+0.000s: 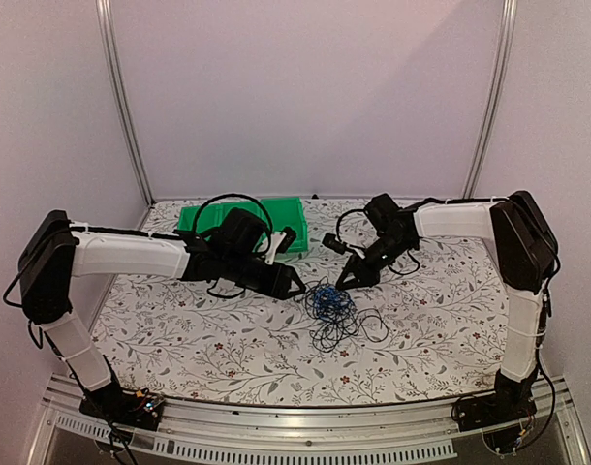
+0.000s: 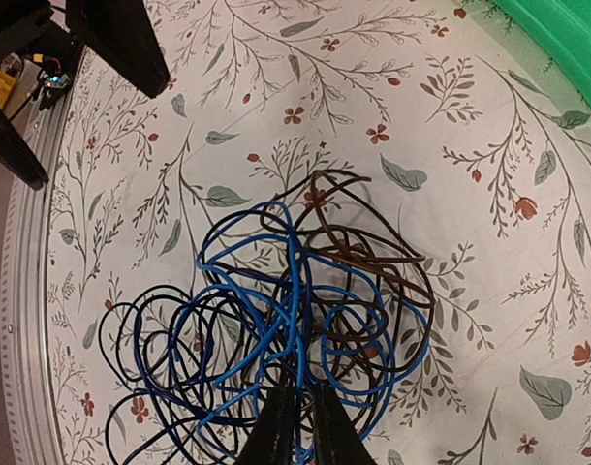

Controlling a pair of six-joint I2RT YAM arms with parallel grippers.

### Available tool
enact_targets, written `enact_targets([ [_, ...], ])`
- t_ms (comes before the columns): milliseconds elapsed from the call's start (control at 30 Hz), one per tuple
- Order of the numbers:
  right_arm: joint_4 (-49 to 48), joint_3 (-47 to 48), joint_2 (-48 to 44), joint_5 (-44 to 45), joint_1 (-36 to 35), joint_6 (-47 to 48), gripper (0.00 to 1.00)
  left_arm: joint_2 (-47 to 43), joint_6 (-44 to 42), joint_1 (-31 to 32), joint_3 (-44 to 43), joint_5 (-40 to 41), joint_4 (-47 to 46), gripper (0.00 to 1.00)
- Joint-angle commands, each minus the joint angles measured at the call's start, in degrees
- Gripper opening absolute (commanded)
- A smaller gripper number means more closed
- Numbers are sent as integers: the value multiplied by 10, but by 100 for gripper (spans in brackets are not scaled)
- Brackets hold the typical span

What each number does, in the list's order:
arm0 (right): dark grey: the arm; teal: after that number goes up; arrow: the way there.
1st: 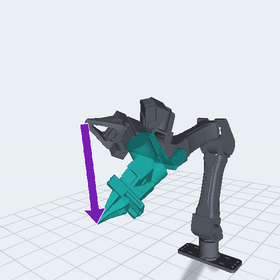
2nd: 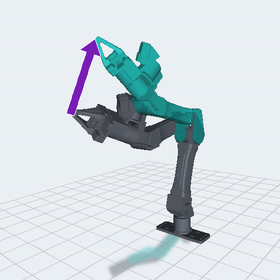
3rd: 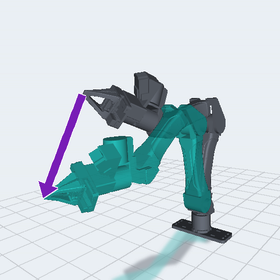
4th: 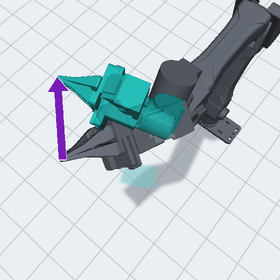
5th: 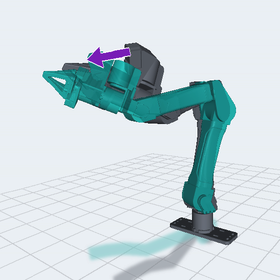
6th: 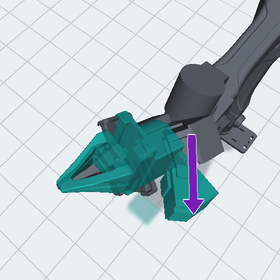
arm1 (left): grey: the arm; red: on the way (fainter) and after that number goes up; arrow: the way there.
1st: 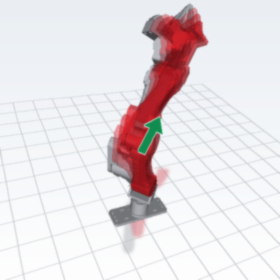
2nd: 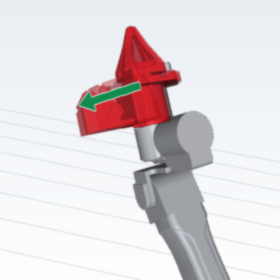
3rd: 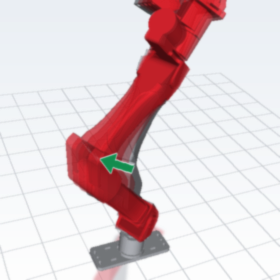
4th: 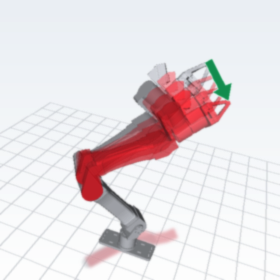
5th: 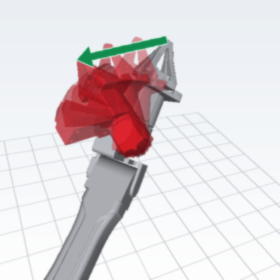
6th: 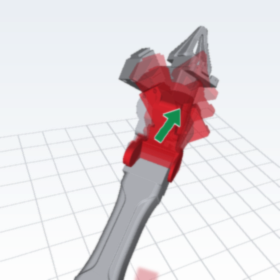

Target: Untangle the cables

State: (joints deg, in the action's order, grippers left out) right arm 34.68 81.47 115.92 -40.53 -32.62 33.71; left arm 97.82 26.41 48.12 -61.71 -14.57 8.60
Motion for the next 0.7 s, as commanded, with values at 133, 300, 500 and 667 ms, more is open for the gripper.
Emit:
enact_targets([
  [133, 28, 21, -22, 4, -3, 8, 0, -1, -16, 0, -15, -6, -21, 57],
  [300, 62, 37, -87, -11, -3, 17, 0, 5, -35, 2, -38, -8, -44, 59],
  [500, 107, 69, -137, -29, -3, 32, 0, 18, -104, 28, -86, 12, -62, 57],
  [667, 123, 88, -155, -38, -3, 35, 0, 49, -140, 53, -139, 33, -46, 54],
])
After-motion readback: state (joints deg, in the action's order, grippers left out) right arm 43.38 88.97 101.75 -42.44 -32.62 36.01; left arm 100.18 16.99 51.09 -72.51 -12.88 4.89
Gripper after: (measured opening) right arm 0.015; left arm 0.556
